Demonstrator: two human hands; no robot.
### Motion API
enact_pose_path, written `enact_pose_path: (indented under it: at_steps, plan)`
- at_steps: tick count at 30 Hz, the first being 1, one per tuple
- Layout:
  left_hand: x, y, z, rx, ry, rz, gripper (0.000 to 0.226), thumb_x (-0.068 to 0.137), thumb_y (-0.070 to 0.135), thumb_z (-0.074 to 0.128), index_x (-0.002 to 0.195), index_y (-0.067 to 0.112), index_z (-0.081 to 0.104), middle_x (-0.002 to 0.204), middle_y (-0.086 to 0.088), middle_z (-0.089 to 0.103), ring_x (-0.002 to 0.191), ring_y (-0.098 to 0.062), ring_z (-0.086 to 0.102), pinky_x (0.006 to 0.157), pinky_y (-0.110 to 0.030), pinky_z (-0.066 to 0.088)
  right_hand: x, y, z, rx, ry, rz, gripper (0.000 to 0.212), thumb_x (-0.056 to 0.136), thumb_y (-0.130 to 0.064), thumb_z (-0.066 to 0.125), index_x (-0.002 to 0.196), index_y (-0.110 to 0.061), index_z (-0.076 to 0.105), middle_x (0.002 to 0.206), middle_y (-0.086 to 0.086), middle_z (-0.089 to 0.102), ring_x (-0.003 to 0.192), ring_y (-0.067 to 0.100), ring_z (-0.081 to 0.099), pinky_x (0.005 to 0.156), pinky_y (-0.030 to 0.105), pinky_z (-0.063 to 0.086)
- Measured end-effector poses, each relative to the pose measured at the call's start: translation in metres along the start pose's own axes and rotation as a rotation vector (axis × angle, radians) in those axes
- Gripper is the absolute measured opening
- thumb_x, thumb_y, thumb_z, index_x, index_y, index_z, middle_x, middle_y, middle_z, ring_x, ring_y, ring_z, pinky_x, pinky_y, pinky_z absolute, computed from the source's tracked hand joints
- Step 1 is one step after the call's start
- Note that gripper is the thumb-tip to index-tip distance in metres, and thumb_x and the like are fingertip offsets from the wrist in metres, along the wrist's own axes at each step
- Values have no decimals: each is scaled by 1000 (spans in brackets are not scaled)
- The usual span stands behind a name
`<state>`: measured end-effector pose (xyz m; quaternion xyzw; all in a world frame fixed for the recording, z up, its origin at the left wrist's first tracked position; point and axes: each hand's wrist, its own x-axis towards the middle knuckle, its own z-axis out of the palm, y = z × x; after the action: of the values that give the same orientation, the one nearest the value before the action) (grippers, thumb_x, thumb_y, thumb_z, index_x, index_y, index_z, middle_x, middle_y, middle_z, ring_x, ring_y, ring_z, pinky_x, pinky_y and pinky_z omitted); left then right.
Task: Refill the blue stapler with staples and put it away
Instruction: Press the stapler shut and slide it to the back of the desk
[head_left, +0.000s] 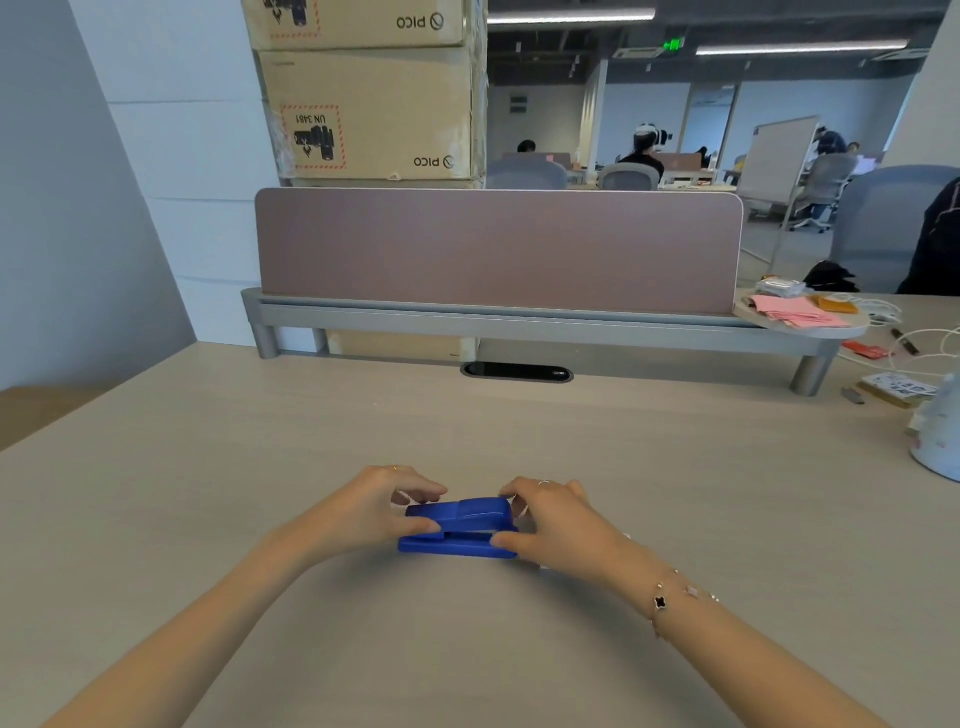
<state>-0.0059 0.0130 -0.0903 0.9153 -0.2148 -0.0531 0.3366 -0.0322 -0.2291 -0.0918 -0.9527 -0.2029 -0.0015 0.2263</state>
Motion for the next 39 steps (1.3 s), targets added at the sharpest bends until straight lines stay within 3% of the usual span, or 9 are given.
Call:
enact_pose_path:
  at_steps: [4, 7, 9, 14, 18, 23, 27, 33, 39]
  plan:
    - [-12, -14, -1, -76, 37, -34, 38, 73, 17, 81, 97, 42, 65, 100, 7, 68, 91, -2, 63, 85, -19, 53, -2, 7, 4, 34, -57, 68, 50, 66, -53, 70, 108, -29, 55, 104, -7, 61, 98, 9, 53, 89, 31, 31]
    - [-18, -21, 3, -179, 72, -65, 36, 72, 9, 81, 94, 36, 69, 92, 4, 74, 86, -8, 70, 81, -20, 56, -2, 7, 6, 57, -53, 59, 28, 64, -55, 72, 79, -39, 55, 87, -11, 53, 83, 7, 48, 81, 30, 31]
    - [-20, -23, 6, -234, 91, -68, 30, 73, 8, 79, 93, 29, 73, 94, 8, 75, 86, -10, 71, 80, -21, 56, -1, 6, 6, 57, -54, 57, 29, 63, -53, 73, 63, -42, 46, 81, -11, 50, 77, 7, 46, 78, 30, 31]
    - [-23, -24, 11, -253, 116, -31, 25, 74, 8, 78, 86, 29, 73, 93, 16, 72, 86, -7, 70, 79, -18, 54, 0, 5, 11, 78, -54, 54, 33, 68, -45, 73, 59, -42, 41, 79, -10, 46, 78, 10, 46, 82, 31, 32]
    - [-23, -23, 13, -177, 125, -8, 20, 77, 11, 76, 87, 27, 72, 97, 16, 68, 87, -7, 67, 82, -21, 53, 1, 4, 12, 60, -60, 43, 34, 72, -42, 71, 60, -41, 39, 77, -11, 43, 77, 11, 44, 77, 30, 30]
    - [-22, -22, 12, -97, 96, 5, 15, 79, 20, 75, 90, 28, 69, 95, 14, 66, 87, -10, 65, 81, -22, 52, 5, 3, 2, -11, -129, 44, 32, 75, -41, 68, 60, -33, 40, 82, -1, 49, 81, 15, 45, 84, 32, 33]
    - [-15, -19, 10, -60, 100, 6, 14, 79, 23, 74, 88, 33, 69, 90, 14, 68, 87, -4, 62, 77, -10, 46, 8, 7, -4, 0, -135, 64, 29, 77, -42, 66, 94, -19, 60, 98, 6, 54, 90, 18, 42, 88, 32, 34]
    - [17, -14, 3, -58, 76, -14, 12, 79, 21, 73, 89, 28, 71, 89, 3, 70, 82, -11, 64, 82, -31, 54, 23, 22, -17, 21, -109, 89, 38, 81, -40, 64, 112, -20, 56, 106, 4, 57, 90, 13, 41, 89, 32, 33]
    - [62, -11, 2, -48, 58, 13, 25, 79, 20, 74, 82, 44, 65, 83, 11, 70, 80, -5, 64, 81, -29, 55, 46, 49, -27, 78, -75, 116, 32, 81, -35, 65, 109, -21, 57, 98, -1, 56, 92, 13, 44, 95, 36, 34]
